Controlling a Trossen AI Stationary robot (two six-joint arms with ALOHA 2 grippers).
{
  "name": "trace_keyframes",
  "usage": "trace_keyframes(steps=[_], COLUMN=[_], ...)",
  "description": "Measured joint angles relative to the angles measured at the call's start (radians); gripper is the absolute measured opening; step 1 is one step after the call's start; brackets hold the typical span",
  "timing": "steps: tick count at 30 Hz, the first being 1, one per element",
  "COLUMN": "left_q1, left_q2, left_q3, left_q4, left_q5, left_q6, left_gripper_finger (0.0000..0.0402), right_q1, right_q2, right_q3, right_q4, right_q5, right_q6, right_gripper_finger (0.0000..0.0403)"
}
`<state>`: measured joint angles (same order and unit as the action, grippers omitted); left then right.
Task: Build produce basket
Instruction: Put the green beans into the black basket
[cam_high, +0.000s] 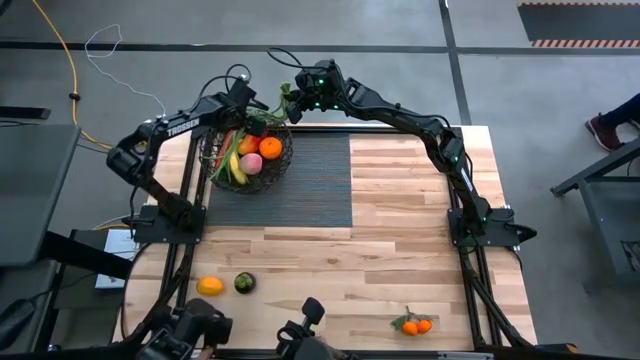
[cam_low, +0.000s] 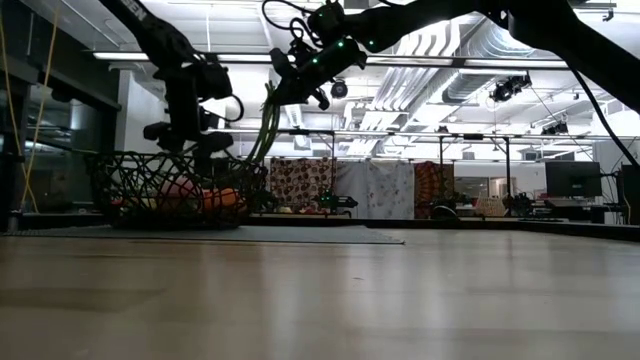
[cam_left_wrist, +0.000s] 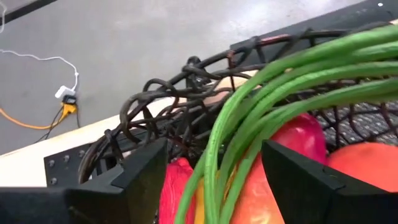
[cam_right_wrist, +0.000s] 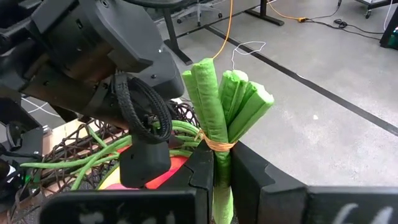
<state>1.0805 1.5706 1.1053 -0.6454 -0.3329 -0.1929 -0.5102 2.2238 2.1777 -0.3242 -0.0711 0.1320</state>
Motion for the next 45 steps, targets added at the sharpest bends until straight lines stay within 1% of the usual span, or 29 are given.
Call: trace_keyframes(steps=[9,11,13,18,21,24,28,31,38,42,45], left_q1=[0.008,0.01,0.021,0.06,0.08,0.095,0.106,0.099,0.067,0.051,0.032], left_q2=[-0.058,-0.07,-0.08,-0.113,-0.16,-0.23,-0.354,-0.445,-0.612,-0.668,-0.695], left_q3=[0.0,0.0,0.0,0.0,0.0,0.0,0.0,0.0,0.0,0.0,0.0], left_q4=[-0.057,-0.052,-0.028,-0.001,0.028,0.09,0.205,0.253,0.256,0.254,0.254], left_q5=[0.075,0.096,0.148,0.22,0.286,0.337,0.428,0.481,0.478,0.479,0.479], left_q6=[0.066,0.037,0.004,-0.026,-0.051,-0.094,-0.175,-0.201,-0.245,-0.296,-0.317], left_gripper_finger=[0.025,0.025,0.025,0.025,0.025,0.025,0.025,0.025,0.025,0.025,0.025], right_q1=[0.0,0.0,0.0,0.0,0.0,0.005,0.03,0.06,0.135,0.175,0.196], right_q2=[0.0,0.0,0.0,0.0,0.0,0.0,0.0,0.0,0.0,0.001,0.007], right_q3=[0.0,0.0,0.0,0.0,0.0,0.0,0.0,0.0,0.0,0.0,0.0], right_q4=[0.0,0.0,0.0,0.0,0.0,0.007,0.044,0.025,-0.013,-0.081,-0.129], right_q5=[0.0,0.0,0.0,0.0,0.0,-0.002,-0.057,-0.073,-0.073,-0.036,-0.029], right_q6=[0.002,0.002,0.002,0.005,0.025,0.017,-0.067,-0.153,-0.336,-0.489,-0.591], right_gripper_finger=[0.0023,0.0023,0.0023,0.0023,0.0023,0.0023,0.0023,0.0023,0.0023,0.0023,0.0023])
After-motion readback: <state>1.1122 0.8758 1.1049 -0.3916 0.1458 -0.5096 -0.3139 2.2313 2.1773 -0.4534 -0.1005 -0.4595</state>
